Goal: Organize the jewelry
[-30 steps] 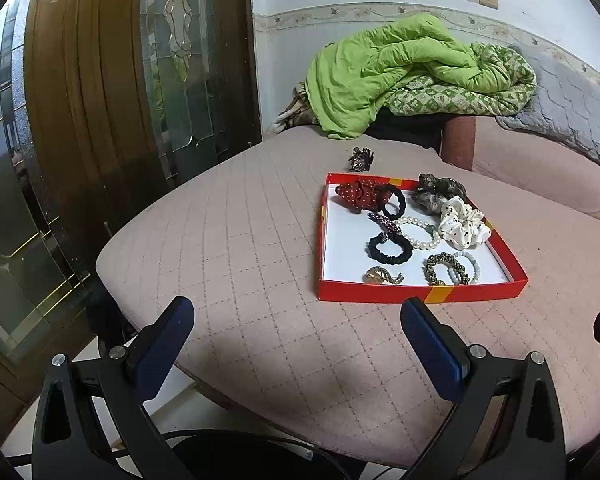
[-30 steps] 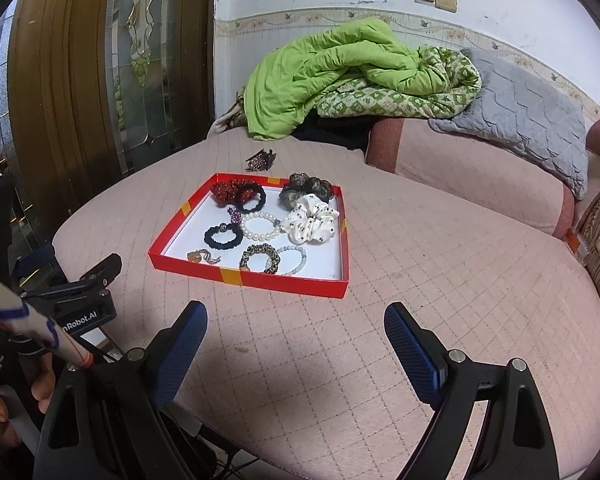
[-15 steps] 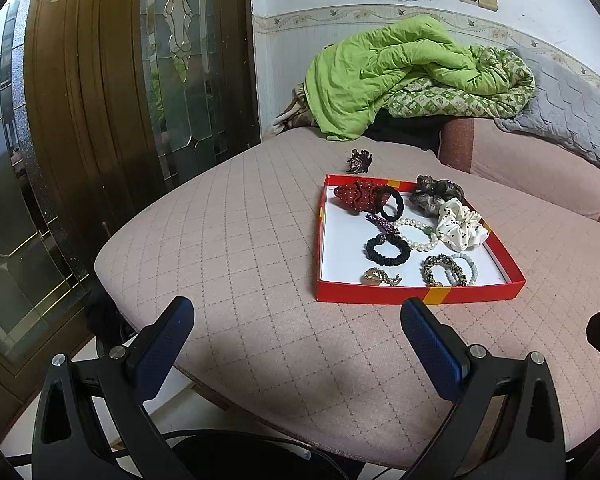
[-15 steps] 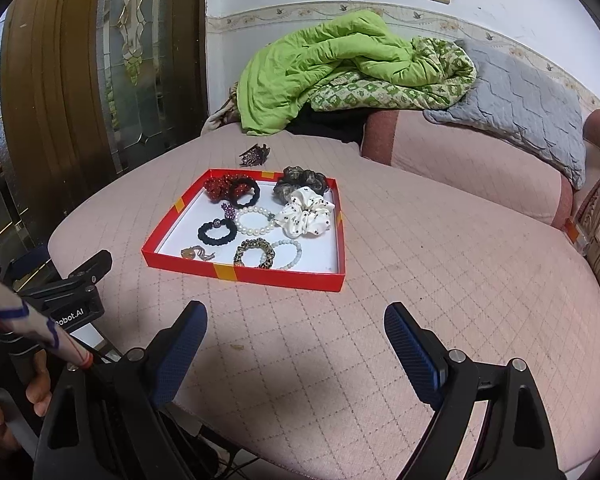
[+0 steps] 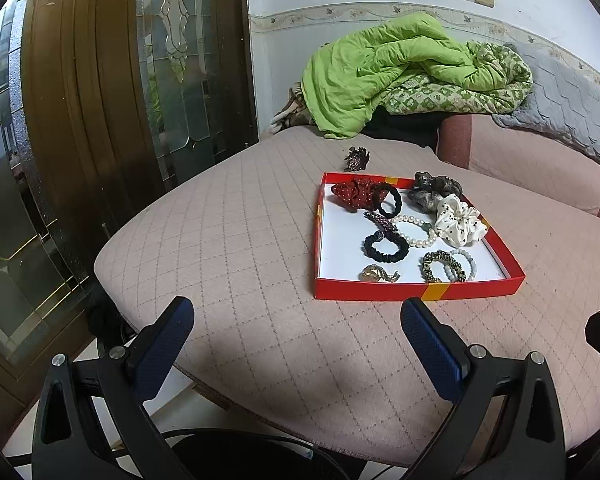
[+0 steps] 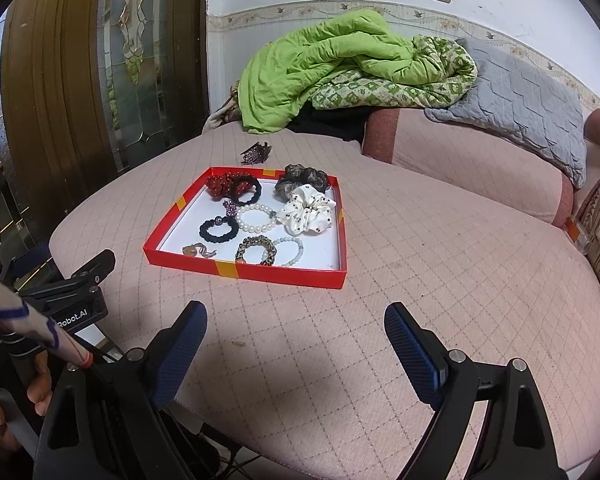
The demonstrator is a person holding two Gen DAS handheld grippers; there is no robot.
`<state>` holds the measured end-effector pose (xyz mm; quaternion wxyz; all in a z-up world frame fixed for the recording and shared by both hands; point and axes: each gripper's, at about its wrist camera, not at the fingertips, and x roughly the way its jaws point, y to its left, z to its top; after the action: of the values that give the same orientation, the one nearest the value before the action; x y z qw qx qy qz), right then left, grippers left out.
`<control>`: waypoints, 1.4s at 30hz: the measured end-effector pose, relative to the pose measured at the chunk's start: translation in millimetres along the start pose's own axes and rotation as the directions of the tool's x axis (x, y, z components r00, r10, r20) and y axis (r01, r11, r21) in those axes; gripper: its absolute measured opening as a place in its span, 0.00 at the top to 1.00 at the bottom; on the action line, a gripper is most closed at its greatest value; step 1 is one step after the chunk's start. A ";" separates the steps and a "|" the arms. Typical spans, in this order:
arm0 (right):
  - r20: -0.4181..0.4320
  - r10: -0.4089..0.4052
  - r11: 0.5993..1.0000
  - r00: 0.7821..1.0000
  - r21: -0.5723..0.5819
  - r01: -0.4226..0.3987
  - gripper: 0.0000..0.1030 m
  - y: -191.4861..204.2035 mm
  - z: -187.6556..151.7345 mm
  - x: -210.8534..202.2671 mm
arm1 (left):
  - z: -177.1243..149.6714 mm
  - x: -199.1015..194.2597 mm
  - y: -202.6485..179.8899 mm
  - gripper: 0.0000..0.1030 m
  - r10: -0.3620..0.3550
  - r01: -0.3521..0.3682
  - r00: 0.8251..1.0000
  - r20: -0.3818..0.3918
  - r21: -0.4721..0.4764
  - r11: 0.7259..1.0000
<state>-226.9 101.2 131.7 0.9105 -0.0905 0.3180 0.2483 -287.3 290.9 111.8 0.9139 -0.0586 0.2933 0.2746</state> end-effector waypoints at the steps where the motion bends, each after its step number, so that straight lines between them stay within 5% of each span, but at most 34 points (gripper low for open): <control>1: -0.001 0.000 1.000 1.000 -0.001 0.000 0.10 0.4 -0.1 0.1 | 0.1 0.1 -0.2 0.00 0.000 0.000 1.000 0.000 0.000 1.000; 42: -0.006 0.005 1.000 1.000 0.002 -0.005 0.10 -0.2 -2.6 1.3 | -0.6 2.2 -1.5 0.00 -0.006 0.006 1.000 -0.003 0.007 1.000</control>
<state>-227.3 100.7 129.0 0.9089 -0.0898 0.3212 0.2502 -285.3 290.5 109.9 0.9144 -0.0569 0.2953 0.2708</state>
